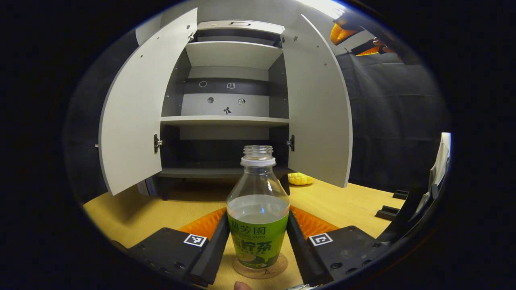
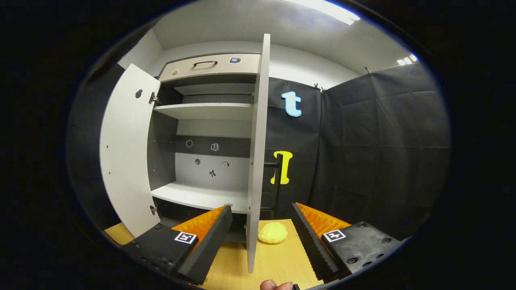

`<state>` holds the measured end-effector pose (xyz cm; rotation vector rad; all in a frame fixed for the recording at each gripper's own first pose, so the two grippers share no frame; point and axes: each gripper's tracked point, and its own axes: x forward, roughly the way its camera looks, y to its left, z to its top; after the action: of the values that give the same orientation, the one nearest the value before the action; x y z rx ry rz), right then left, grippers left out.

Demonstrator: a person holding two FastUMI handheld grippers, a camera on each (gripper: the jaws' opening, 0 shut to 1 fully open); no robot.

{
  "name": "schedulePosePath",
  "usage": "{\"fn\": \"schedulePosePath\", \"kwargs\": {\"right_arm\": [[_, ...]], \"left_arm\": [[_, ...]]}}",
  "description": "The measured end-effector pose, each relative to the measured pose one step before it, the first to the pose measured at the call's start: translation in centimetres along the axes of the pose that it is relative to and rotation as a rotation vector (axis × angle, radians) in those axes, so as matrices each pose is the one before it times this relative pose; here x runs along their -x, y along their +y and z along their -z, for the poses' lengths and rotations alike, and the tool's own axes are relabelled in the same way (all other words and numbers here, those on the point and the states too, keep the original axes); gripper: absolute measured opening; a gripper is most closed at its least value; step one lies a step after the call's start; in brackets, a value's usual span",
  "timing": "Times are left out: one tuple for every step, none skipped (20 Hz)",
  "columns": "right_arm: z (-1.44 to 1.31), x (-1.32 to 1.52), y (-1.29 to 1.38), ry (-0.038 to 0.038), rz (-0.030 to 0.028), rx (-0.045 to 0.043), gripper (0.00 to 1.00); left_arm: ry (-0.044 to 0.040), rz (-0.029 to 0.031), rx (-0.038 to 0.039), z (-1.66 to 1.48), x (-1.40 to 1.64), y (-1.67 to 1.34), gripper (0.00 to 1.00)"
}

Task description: Grasp the bottle in the cabinet with the left hand and place it on the coaster, then close the right door with the right hand and the left door with the left hand.

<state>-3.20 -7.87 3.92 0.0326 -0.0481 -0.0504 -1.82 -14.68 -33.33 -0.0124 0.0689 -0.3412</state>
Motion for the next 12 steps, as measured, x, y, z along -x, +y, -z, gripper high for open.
{"fn": "schedulePosePath", "kwargs": {"right_arm": [[-0.002, -0.007, -0.168, 0.00144, 0.00511, -0.00397, 0.98], [0.018, 0.043, -0.132, 0.00092, 0.00316, 0.00044, 0.98], [-0.035, 0.044, -0.072, 0.00022, 0.00213, 0.00317, 0.98], [-0.029, 0.038, -0.093, 0.00073, 0.00138, 0.00200, 0.98], [0.011, 0.060, -0.107, 0.00215, 0.00208, -0.00215, 0.98], [-0.043, 0.064, -0.040, 0.00118, -0.00062, -0.00400, 0.98], [0.001, 0.102, -0.028, 0.00161, 0.00110, -0.00125, 0.98], [-0.106, 0.106, -0.059, -0.00139, 0.00221, 0.00090, 0.98], [-0.076, 0.073, -0.111, -0.00347, 0.00316, 0.00187, 0.98], [-0.012, 0.128, -0.044, -0.00023, 0.00181, 0.00085, 0.98], [0.042, 0.099, -0.034, 0.00079, 0.00075, 0.00045, 0.98], [0.078, 0.110, -0.006, 0.00182, 0.00158, 0.00102, 0.98]], "left_arm": [[0.00232, -0.00365, 0.00491, 0.156, -0.091, -0.092, 0.77], [-0.00013, -0.00065, -0.00427, 0.011, -0.014, -0.087, 0.78], [-0.00235, 0.00453, -0.00811, 0.144, -0.084, -0.240, 0.78], [0.00337, 0.01181, -0.00646, 0.098, -0.055, -0.278, 0.78], [0.00669, 0.01534, -0.00244, 0.308, -0.114, -0.336, 0.78], [0.00675, 0.00535, -0.00212, 0.164, 0.042, -0.024, 0.79], [0.00620, -0.00498, -0.00115, 0.213, 0.140, 0.119, 0.79], [0.00084, -0.00657, 0.00162, -0.027, 0.028, 0.207, 0.80], [0.00207, -0.00182, 0.00117, 0.006, 0.056, 0.050, 0.80], [0.00569, -0.00112, -0.00295, 0.113, 0.055, 0.005, 0.81], [0.00667, 0.00029, -0.00089, 0.164, 0.086, 0.086, 0.87], [0.00482, 0.00121, 0.00156, 0.067, 0.072, -0.036, 0.98]]}}
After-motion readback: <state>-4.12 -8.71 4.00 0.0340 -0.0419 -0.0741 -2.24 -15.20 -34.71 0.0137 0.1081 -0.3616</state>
